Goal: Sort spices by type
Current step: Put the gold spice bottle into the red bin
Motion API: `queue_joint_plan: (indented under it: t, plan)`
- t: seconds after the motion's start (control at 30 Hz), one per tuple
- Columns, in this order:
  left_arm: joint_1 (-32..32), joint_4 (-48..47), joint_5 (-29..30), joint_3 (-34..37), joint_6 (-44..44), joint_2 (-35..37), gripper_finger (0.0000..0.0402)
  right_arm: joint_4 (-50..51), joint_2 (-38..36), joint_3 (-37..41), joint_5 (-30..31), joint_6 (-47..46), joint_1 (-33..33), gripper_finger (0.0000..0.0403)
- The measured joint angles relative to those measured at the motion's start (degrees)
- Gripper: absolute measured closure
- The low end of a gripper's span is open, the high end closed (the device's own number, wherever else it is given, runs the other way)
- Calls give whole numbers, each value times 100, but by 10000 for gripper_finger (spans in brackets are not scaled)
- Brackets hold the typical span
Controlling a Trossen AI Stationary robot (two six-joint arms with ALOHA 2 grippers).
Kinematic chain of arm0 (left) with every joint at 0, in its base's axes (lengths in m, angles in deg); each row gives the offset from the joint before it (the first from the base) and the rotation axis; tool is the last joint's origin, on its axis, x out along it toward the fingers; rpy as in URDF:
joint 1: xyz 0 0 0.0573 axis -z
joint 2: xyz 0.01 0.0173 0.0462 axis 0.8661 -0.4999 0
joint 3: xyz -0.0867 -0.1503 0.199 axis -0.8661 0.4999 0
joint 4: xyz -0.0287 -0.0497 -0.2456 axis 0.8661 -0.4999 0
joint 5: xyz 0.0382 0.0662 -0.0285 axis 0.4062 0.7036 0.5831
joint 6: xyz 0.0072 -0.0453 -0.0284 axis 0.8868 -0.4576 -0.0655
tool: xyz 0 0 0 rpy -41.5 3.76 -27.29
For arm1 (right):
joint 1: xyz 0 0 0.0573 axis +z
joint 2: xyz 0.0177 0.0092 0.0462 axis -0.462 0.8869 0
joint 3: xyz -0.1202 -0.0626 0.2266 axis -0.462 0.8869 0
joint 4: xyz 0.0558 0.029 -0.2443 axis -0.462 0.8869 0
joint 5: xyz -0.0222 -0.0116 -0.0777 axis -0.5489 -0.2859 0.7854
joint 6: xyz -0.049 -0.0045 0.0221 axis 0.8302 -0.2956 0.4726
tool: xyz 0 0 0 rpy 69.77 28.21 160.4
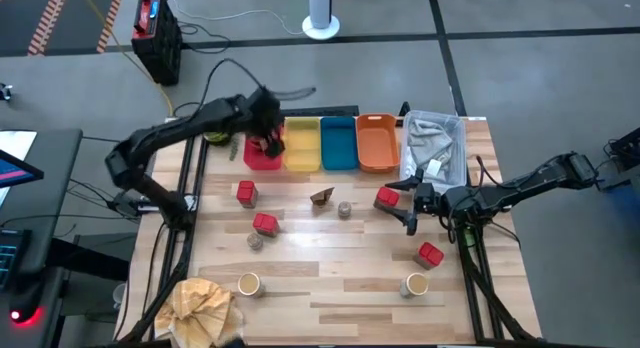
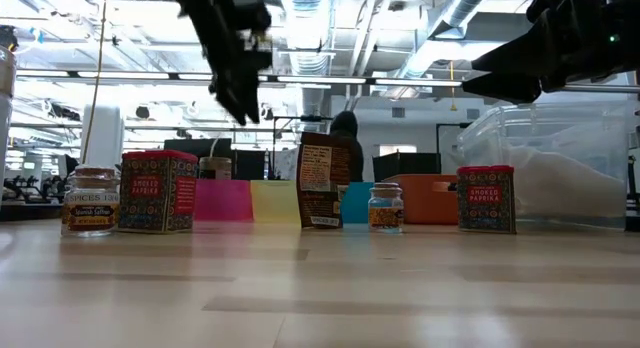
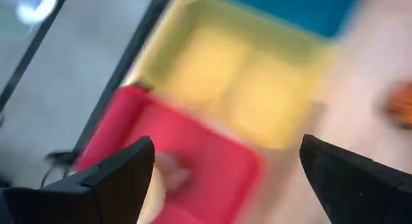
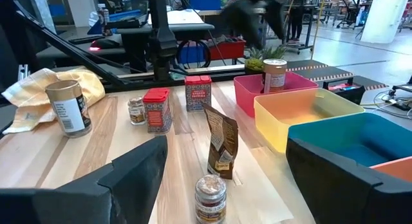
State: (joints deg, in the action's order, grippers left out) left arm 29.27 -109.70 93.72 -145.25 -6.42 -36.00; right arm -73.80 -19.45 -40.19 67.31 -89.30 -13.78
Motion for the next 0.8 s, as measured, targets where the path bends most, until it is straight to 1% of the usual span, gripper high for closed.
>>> queue_joint_plan:
  t: [0.1, 0.23, 0.37, 0.47, 0.53, 0.63, 0.8]
  plan:
    - [850, -180, -29, 231, -375, 466, 32, 37, -70, 2, -1, -16, 0, 49]
    - [2187, -274, -131, 554, -1387, 892, 32, 90, -75, 2, 0, -9, 0, 49]
    - [3610, -196, -412, 796, -2432, 882, 31, 126, -64, -3, 14, -98, 0, 49]
    - [4500, 41, -507, 848, -2829, 703, 31, 140, -64, -4, 20, -140, 0, 49]
    - [4887, 81, -461, 787, -3116, 545, 31, 138, -64, -4, 30, -140, -10, 49]
    - [5254, 45, -356, 511, -3582, 287, 31, 126, -64, -4, 39, -176, -97, 49]
    - [5819, -630, -168, 80, -4048, -186, 31, 98, -64, -4, 31, -228, -265, 49]
